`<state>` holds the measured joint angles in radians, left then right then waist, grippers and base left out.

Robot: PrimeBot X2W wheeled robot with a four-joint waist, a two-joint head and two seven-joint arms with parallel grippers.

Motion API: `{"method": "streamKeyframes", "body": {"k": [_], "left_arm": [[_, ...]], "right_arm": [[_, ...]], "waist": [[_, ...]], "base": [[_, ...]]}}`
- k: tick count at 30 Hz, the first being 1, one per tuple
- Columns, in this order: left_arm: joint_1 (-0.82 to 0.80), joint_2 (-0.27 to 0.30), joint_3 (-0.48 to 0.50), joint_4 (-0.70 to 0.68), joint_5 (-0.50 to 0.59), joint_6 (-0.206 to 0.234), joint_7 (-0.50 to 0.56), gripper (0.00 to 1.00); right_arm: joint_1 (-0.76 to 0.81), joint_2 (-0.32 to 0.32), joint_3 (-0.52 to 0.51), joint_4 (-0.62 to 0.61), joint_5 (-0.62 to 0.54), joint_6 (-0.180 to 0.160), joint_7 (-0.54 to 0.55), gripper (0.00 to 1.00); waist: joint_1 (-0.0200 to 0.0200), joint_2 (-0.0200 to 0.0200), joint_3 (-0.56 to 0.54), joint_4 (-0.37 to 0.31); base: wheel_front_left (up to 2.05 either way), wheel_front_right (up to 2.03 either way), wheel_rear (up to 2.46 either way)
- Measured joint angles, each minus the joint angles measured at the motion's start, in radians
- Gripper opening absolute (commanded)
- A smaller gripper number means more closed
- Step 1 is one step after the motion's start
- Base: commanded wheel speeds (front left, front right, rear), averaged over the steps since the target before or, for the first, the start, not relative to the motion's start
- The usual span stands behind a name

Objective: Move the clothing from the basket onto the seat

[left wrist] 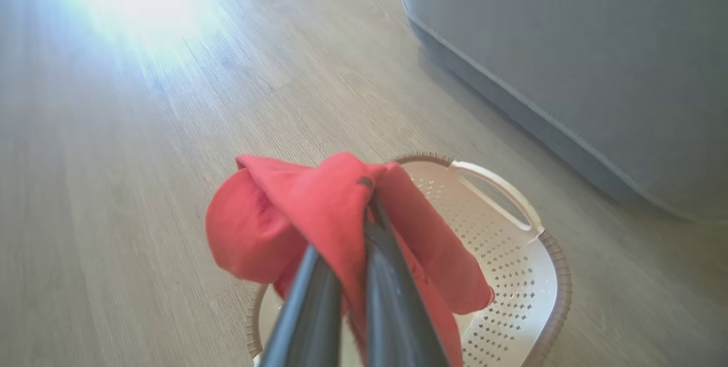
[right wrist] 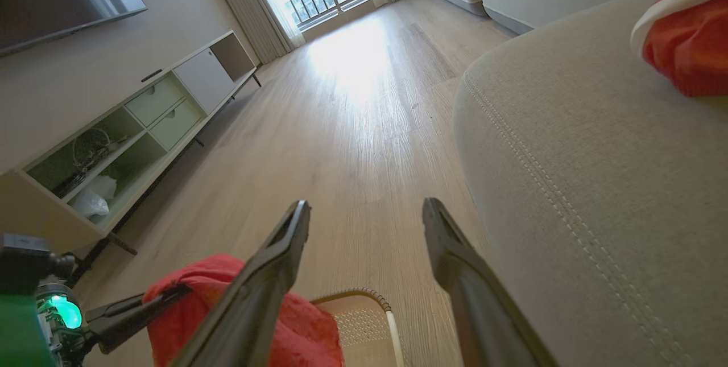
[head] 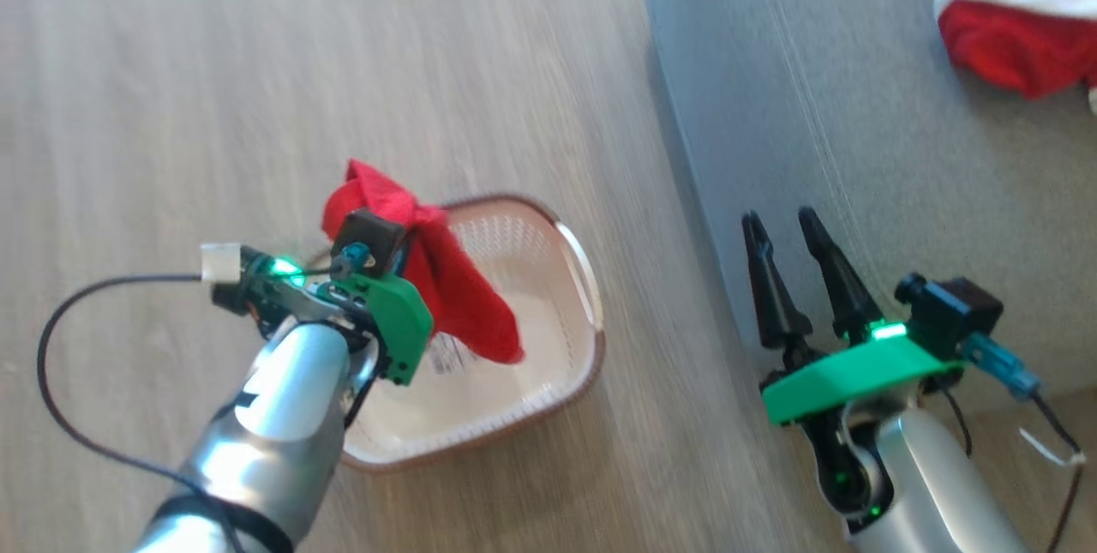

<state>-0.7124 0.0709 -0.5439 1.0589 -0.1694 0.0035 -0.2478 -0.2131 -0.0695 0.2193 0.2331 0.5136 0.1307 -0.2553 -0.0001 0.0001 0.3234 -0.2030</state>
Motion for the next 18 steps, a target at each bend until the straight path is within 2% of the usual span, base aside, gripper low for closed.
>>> {"method": "streamKeyframes", "body": {"k": [12,13,18], "left_arm": [[0.254,0.015,0.145,-0.479,-0.025,0.039,0.000,0.00],[0.288,0.016,0.175,-0.559,-0.025,0.044,0.000,0.00],[0.342,0.009,0.252,-0.752,-0.014,0.044,0.000,0.00]], "right_arm": [[0.144,-0.032,-0.012,0.012,0.035,0.000,0.000,1.00],[0.160,-0.034,-0.012,0.013,0.041,0.000,0.000,1.00],[0.172,-0.041,-0.015,0.010,0.045,0.000,0.000,1.00]], "waist": [[0.0000,0.0000,-0.257,0.104],[-0.0001,0.0000,-0.289,0.118],[-0.0001,0.0000,-0.340,0.144]], "base": [[0.00,0.00,0.00],[0.00,0.00,0.00],[0.00,0.00,0.00]]}}
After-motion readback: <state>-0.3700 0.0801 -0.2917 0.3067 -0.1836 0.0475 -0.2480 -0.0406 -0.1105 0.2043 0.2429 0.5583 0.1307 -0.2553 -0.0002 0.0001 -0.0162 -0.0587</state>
